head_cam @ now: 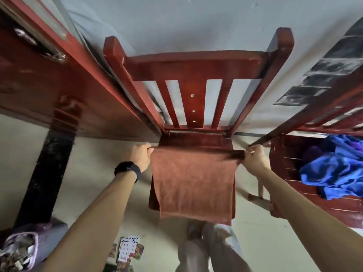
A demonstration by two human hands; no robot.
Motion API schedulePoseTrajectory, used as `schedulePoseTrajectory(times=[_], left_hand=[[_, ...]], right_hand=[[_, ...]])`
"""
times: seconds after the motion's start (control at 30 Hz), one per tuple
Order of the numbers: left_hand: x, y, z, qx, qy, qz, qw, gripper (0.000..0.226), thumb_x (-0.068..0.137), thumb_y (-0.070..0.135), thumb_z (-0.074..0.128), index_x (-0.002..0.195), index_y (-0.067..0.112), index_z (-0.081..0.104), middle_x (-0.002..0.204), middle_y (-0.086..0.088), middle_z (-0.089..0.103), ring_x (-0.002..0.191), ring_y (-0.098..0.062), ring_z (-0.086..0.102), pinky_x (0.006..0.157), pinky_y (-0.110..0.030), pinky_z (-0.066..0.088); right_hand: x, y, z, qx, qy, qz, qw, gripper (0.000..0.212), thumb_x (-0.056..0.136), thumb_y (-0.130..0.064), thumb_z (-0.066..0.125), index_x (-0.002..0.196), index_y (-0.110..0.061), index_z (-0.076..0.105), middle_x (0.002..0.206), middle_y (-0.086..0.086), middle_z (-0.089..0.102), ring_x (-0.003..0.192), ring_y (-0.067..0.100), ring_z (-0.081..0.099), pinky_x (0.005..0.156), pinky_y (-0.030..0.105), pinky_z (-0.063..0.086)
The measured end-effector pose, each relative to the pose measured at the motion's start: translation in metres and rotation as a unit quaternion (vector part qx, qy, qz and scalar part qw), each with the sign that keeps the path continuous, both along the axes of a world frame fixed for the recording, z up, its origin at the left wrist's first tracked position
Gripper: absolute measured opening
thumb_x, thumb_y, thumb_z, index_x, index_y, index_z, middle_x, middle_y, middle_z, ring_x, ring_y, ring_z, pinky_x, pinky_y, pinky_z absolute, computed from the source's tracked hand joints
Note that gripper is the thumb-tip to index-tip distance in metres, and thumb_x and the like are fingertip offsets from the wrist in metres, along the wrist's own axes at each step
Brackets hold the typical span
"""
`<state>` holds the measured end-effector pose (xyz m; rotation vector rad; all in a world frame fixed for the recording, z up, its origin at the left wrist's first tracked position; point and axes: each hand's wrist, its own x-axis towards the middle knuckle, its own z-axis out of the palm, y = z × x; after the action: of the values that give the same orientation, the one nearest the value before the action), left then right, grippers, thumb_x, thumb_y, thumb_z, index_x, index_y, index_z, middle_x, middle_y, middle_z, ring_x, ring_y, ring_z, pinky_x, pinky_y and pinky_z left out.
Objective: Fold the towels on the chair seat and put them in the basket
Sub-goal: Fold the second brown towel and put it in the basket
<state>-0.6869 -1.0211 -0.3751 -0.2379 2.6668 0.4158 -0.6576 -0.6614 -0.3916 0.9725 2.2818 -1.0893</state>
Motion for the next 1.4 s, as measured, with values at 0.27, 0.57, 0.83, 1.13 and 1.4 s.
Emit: schedulePoseTrajectory(times=[0.27, 0.57, 0.83, 1.13, 1.4], left_hand=[[0.012, 0.008, -0.103, 0.034, -0.107, 0.136, 0.984, 0.061, 0.089, 0.048, 0.052, 0.144, 0.028, 0.034, 0.134, -0.011, 0.054, 0.116, -0.035, 0.057, 0.095, -0.043, 0.049], [0.187, -0.022, -0.159, 0.069, -0.219, 0.277, 0.933, 0.05, 0.088, 0.033, 0.064, 0.13, 0.009, 0.05, 0.123, -0.016, 0.063, 0.111, -0.032, 0.062, 0.091, -0.035, 0.05], [0.192, -0.026, -0.177, 0.063, -0.213, 0.278, 0.935, 0.026, 0.092, 0.033, 0.06, 0.105, 0.011, 0.061, 0.108, -0.009, 0.069, 0.105, -0.03, 0.063, 0.084, -0.03, 0.047], [0.164, -0.019, -0.178, 0.177, -0.195, 0.43, 0.864, 0.02, 0.075, 0.021, 0.066, 0.093, 0.013, 0.062, 0.081, -0.008, 0.073, 0.074, -0.023, 0.073, 0.073, -0.033, 0.059], [0.166, -0.029, -0.157, 0.207, -0.273, 0.477, 0.81, 0.034, 0.087, 0.031, 0.054, 0.114, 0.011, 0.056, 0.111, -0.005, 0.062, 0.086, -0.021, 0.068, 0.062, -0.034, 0.055]], right_hand=[[0.021, -0.02, -0.078, 0.005, -0.039, 0.023, 0.999, 0.049, 0.098, -0.032, 0.055, 0.141, -0.016, 0.04, 0.124, 0.011, 0.062, 0.105, 0.032, 0.062, 0.087, 0.034, 0.046], [0.2, -0.059, -0.135, 0.004, -0.177, -0.048, 0.983, 0.04, 0.09, -0.036, 0.068, 0.119, -0.011, 0.054, 0.115, 0.011, 0.067, 0.115, 0.035, 0.059, 0.095, 0.041, 0.045], [0.191, -0.069, -0.165, 0.042, -0.179, -0.075, 0.98, 0.034, 0.089, -0.023, 0.066, 0.11, -0.005, 0.048, 0.104, 0.02, 0.062, 0.108, 0.042, 0.057, 0.082, 0.039, 0.042], [0.187, -0.057, -0.171, -0.06, -0.198, -0.163, 0.965, 0.022, 0.073, -0.023, 0.064, 0.091, -0.01, 0.069, 0.077, 0.01, 0.07, 0.068, 0.026, 0.066, 0.073, 0.044, 0.062], [0.183, -0.054, -0.14, -0.162, -0.182, -0.229, 0.943, 0.005, 0.091, -0.019, 0.065, 0.095, -0.017, 0.064, 0.076, 0.004, 0.062, 0.07, 0.017, 0.06, 0.076, 0.04, 0.058]])
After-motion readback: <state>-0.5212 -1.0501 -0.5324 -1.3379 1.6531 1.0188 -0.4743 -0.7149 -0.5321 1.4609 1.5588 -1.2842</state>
